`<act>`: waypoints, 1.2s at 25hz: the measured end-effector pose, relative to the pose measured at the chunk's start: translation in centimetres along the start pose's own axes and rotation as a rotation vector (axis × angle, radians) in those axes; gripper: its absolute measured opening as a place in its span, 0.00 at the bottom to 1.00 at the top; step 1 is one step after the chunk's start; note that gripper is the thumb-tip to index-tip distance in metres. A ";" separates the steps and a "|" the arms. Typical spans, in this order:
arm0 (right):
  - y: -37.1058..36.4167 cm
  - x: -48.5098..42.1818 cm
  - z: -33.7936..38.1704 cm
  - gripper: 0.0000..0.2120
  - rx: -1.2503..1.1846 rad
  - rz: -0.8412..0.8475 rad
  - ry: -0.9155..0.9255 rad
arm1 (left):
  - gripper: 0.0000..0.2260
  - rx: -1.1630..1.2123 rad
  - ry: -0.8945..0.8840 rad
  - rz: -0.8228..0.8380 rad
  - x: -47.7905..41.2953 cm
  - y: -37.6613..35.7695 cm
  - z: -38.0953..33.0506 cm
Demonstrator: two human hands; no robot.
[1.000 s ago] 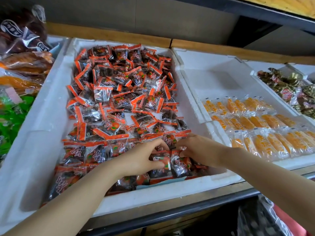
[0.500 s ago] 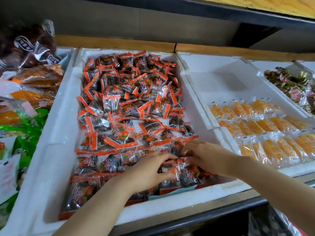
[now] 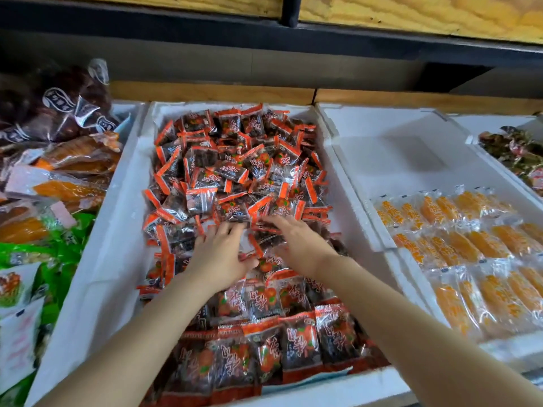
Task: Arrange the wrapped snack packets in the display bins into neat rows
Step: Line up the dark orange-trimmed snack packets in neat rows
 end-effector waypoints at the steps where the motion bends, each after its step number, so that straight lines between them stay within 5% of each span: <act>1: -0.6 -0.6 -0.1 0.29 0.035 0.005 -0.009 | 0.34 -0.059 0.029 0.047 -0.1 -0.5 0.8; 10: 2.6 0.0 0.4 0.14 0.059 -0.226 -0.038 | 0.42 0.327 0.287 0.013 1.6 1.5 4.2; 14: 5.7 4.0 1.3 0.11 -0.119 -0.362 -0.022 | 0.22 0.417 0.284 0.038 3.8 1.7 3.5; 21: 9.1 11.6 5.5 0.05 -0.811 -0.412 -0.077 | 0.07 0.747 0.222 -0.508 10.8 12.7 2.2; 26: 11.6 19.5 13.1 0.07 -0.638 -0.582 0.193 | 0.08 1.478 0.400 -0.447 16.5 13.1 0.3; 30: 9.1 24.1 18.0 0.07 -0.144 -0.470 0.450 | 0.09 1.823 0.360 -0.303 21.6 14.2 -3.6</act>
Point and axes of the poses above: each hand's wrist, its own x-axis away from the middle knuckle, its own y-axis out of the back of the hand, z = x × y, the point moved 8 cm from there along -x, towards the middle knuckle, and after that the axes turned 9 degrees about -x, right-handed, at the moved point
